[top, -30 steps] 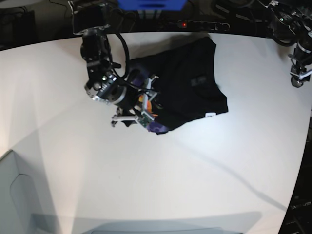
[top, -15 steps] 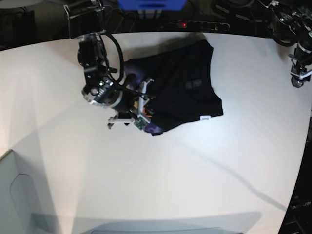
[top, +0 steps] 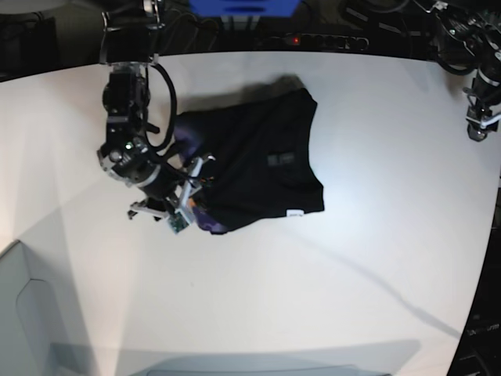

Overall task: Fold the T-shirt properly
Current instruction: 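Pinch the printed shirt edge with the right gripper and tuck it under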

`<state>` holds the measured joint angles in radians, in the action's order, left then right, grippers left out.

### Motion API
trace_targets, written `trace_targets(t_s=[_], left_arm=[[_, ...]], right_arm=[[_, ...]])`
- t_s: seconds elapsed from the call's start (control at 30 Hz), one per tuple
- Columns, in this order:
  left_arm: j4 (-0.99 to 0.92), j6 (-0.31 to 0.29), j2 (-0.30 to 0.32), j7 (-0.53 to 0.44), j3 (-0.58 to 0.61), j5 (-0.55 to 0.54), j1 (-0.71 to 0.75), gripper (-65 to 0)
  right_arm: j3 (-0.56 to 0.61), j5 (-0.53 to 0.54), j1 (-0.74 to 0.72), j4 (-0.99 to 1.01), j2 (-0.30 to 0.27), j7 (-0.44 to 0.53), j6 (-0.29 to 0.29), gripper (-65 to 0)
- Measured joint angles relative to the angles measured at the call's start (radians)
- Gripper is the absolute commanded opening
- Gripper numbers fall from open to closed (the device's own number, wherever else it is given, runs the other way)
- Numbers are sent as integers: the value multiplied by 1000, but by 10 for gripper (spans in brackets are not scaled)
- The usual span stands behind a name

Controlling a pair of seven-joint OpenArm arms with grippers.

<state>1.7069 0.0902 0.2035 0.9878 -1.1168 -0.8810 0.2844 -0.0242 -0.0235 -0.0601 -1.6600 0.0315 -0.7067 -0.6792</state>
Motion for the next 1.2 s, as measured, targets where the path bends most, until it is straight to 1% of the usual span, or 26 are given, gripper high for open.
trace_targets(t_s=[0.1,0.13,0.2,0.3,0.37,0.57,0.67,0.73,0.8,0.87,0.97,1.0,1.03,1.2], left_arm=[[2,0,-2,0,0,0,0,-369],[2,0,-4,0,0,0,0,-369],[3,0,-13,-1,0,0,0,-369],[3,0,-24,2,1,1,0,-369],[4,0,-23,0,1,1,0,-369],[4,0,-23,0,1,0,0,-369],[4,0,-23,0,1,1,0,-369],[4,0,-24,0,1,-1,0,-369],[4,0,-23,0,1,0,0,-369],[4,0,-23,0,1,0,0,-369],[4,0,-23,0,1,0,0,-369],[4,0,-24,0,1,0,0,-369],[4,0,-24,0,1,-1,0,-369],[4,0,-24,0,1,0,0,-369]], right_arm=[[4,8,-6,-35,31,6,2,-290],[8,8,-8,-34,32,4,2,-259],[18,7,-9,-22,31,4,3,-220],[56,9,-38,55,32,6,3,-209],[57,11,-69,117,35,10,3,-209],[10,7,-147,225,49,13,4,-209],[-5,5,-164,284,43,12,3,-212],[-5,5,-172,315,40,13,3,-240],[-7,4,-172,319,40,13,3,-312],[-5,5,-171,318,35,14,3,-405],[-6,4,-163,298,35,10,2,-585],[-8,4,-160,284,35,8,2,-636],[-8,3,-158,268,35,8,2,-650],[-8,2,-131,156,33,0,3,-650]])
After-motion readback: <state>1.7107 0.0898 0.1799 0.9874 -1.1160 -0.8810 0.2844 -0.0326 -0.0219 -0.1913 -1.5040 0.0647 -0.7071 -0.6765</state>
